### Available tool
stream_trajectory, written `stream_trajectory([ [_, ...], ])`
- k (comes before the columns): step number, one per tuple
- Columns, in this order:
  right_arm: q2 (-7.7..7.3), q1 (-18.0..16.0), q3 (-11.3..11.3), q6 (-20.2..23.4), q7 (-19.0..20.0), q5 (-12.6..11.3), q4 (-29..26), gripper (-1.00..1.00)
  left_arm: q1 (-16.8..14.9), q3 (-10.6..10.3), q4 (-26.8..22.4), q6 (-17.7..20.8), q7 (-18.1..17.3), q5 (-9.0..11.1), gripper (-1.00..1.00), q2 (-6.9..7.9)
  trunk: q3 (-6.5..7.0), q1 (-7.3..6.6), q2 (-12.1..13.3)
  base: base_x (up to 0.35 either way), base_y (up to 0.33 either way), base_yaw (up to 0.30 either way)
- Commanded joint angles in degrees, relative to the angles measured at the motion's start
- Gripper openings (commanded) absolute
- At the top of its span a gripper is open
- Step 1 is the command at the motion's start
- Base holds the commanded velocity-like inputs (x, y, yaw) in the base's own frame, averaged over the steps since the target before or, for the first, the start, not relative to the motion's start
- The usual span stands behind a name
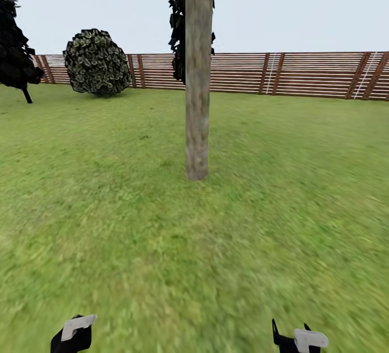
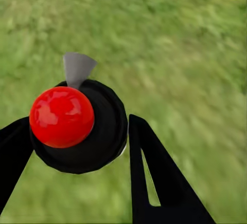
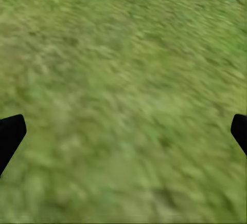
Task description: In the garden, pick up the pesticide atomizer on the floor and spray pesticide onto both trees until each tree trunk is fully covered.
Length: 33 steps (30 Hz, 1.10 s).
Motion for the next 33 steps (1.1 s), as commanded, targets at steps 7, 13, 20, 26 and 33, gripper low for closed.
stream_trajectory([
  [7, 0.0, 0.0, 0.0, -0.2, -0.1, 0.0, 0.0, 1.0, 0.0, 0.1, 0.0, -0.2, -0.2, 0.3, -1.0, -0.01, -0.05, 0.03, 0.0, 0.339, 0.0, 0.0],
  [13, 0.0, 0.0, 0.0, -0.2, -0.1, 0.0, 0.0, 1.0, 0.0, 0.1, 0.0, -0.2, -0.2, 0.3, -1.0, -0.01, -0.05, 0.03, 0.0, 0.339, 0.0, 0.0],
  [20, 0.0, 0.0, 0.0, -0.2, -0.1, 0.0, 0.0, 1.0, 0.0, 0.1, 0.0, -0.2, -0.2, 0.3, -1.0, -0.01, -0.05, 0.03, 0.0, 0.339, 0.0, 0.0],
  [26, 0.0, 0.0, 0.0, -0.2, -0.1, 0.0, 0.0, 1.0, 0.0, 0.1, 0.0, -0.2, -0.2, 0.3, -1.0, -0.01, -0.05, 0.03, 0.0, 0.339, 0.0, 0.0],
  [33, 0.0, 0.0, 0.0, -0.2, -0.1, 0.0, 0.0, 1.0, 0.0, 0.1, 0.0, -0.2, -0.2, 0.3, -1.0, -0.01, -0.05, 0.03, 0.0, 0.339, 0.0, -0.034],
])
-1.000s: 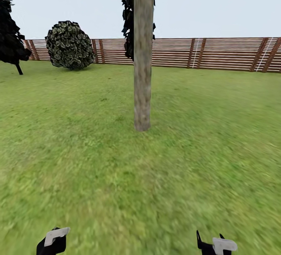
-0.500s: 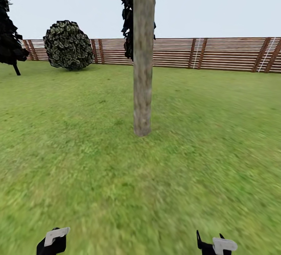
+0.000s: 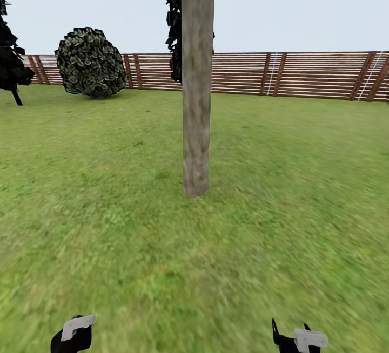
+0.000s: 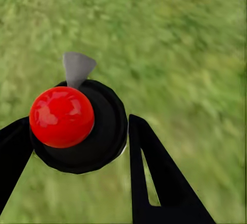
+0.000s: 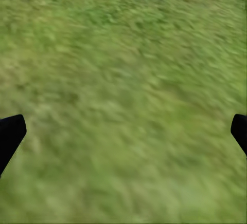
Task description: In the garden, pick up the pesticide atomizer on the floor and spray pesticide onto both trees until each tree trunk is fully covered.
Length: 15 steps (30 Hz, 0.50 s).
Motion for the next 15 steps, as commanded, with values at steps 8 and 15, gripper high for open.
stream_trajectory([
  [8, 0.0, 0.0, 0.0, -0.2, -0.1, 0.0, 0.0, 1.0, 0.0, 0.1, 0.0, -0.2, -0.2, 0.3, -1.0, -0.01, -0.05, 0.03, 0.0, 0.339, 0.0, -0.007],
  [15, 0.0, 0.0, 0.0, -0.2, -0.1, 0.0, 0.0, 1.0, 0.0, 0.1, 0.0, -0.2, -0.2, 0.3, -1.0, -0.01, -0.05, 0.03, 0.0, 0.339, 0.0, 0.0],
])
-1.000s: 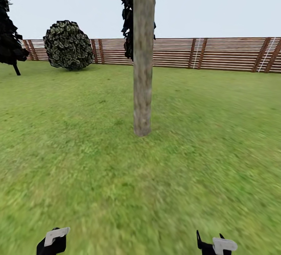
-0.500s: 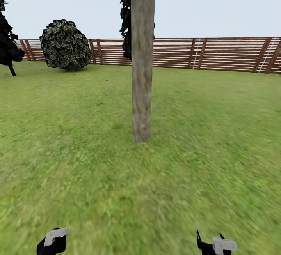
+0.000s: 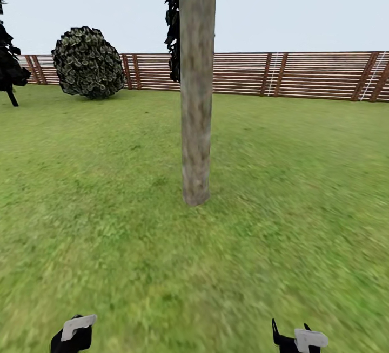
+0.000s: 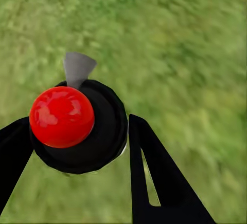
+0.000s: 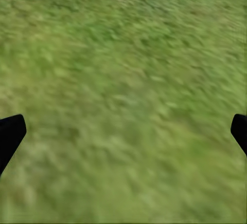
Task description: In the garden, pick up the pesticide atomizer on the floor and spray pesticide onto both trees until each tree trunk is fully covered.
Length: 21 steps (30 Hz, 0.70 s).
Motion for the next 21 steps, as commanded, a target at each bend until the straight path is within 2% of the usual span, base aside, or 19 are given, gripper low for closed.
stream_trajectory([
  [1, 0.0, 0.0, 0.0, -0.2, -0.1, 0.0, 0.0, 1.0, 0.0, 0.1, 0.0, -0.2, -0.2, 0.3, -1.0, -0.01, -0.05, 0.03, 0.0, 0.339, 0.0, 0.0],
  [21, 0.0, 0.0, 0.0, -0.2, -0.1, 0.0, 0.0, 1.0, 0.0, 0.1, 0.0, -0.2, -0.2, 0.3, -1.0, -0.01, -0.05, 0.03, 0.0, 0.339, 0.0, 0.0],
])
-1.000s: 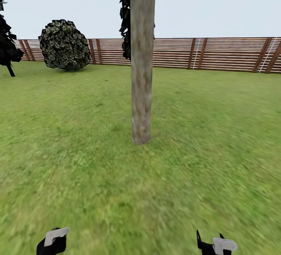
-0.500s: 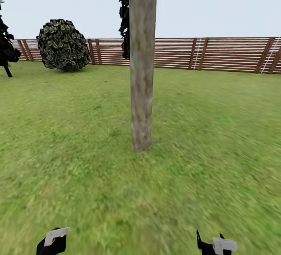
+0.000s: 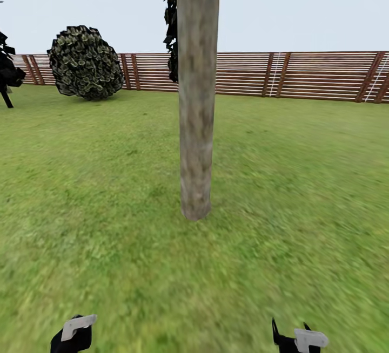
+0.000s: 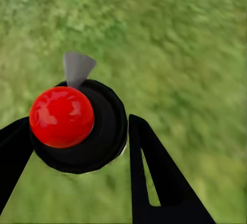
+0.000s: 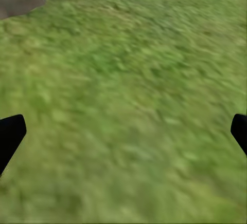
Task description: In the garden, pick up the pesticide atomizer on the floor and spray pesticide onto both trees until each tree trunk is fully covered.
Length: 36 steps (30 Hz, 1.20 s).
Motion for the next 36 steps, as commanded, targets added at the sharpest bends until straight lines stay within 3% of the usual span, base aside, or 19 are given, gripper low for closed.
stream_trajectory([
  [1, 0.0, 0.0, 0.0, -0.2, -0.1, 0.0, 0.0, 1.0, 0.0, 0.1, 0.0, -0.2, -0.2, 0.3, -1.0, -0.01, -0.05, 0.03, 0.0, 0.339, 0.0, 0.0],
  [9, 0.0, 0.0, 0.0, -0.2, -0.1, 0.0, 0.0, 1.0, 0.0, 0.1, 0.0, -0.2, -0.2, 0.3, -1.0, -0.01, -0.05, 0.03, 0.0, 0.337, -0.032, -0.012],
  [16, 0.0, 0.0, 0.0, -0.2, -0.1, 0.0, 0.0, 1.0, 0.0, 0.2, 0.0, -0.1, -0.2, 0.3, -1.0, 0.09, 0.05, 0.03, 0.0, 0.28, -0.132, -0.218],
  [29, -0.15, -0.1, 0.1, 0.0, 0.0, 0.6, -0.5, 1.0, -0.1, -0.5, -0.7, 0.1, -0.5, -0.5, -1.0, 0.08, 0.17, 0.03, 0.0, 0.037, -0.065, -0.104],
  [30, -0.25, -0.1, 0.2, 0.0, 0.4, 1.5, -0.6, 1.0, -0.2, -0.6, -0.7, 0.1, -0.8, -0.6, -1.0, 0.29, 0.17, 0.03, 0.0, 0.0, 0.0, 0.0],
  [31, -0.44, -0.4, 0.9, 0.2, 2.1, 7.7, -0.7, 1.0, -0.4, -0.7, -0.8, 0.1, -2.4, -0.8, -1.0, 0.96, 0.17, 0.03, 0.0, 0.0, 0.0, 0.0],
  [33, -0.46, -1.8, 1.1, 0.4, 3.3, 13.2, -0.8, 1.0, -0.6, -0.7, -0.9, 0.1, -5.7, -1.3, -1.0, 2.2, 0.17, 0.03, 0.0, 0.0, 0.0, 0.0],
  [34, -0.34, -3.5, 1.2, 1.0, 4.3, 17.6, -0.8, 1.0, -0.8, -1.2, -1.0, 0.1, -10.2, -2.7, -1.0, 3.34, 0.17, 0.03, 0.0, 0.0, 0.0, 0.0],
  [36, -0.06, -6.2, 1.3, 3.7, 6.3, 23.4, -0.7, 1.0, -1.3, -2.0, -1.2, 0.3, -17.6, -6.3, -1.0, 4.61, 0.17, 0.03, 0.0, 0.0, 0.0, 0.0],
])
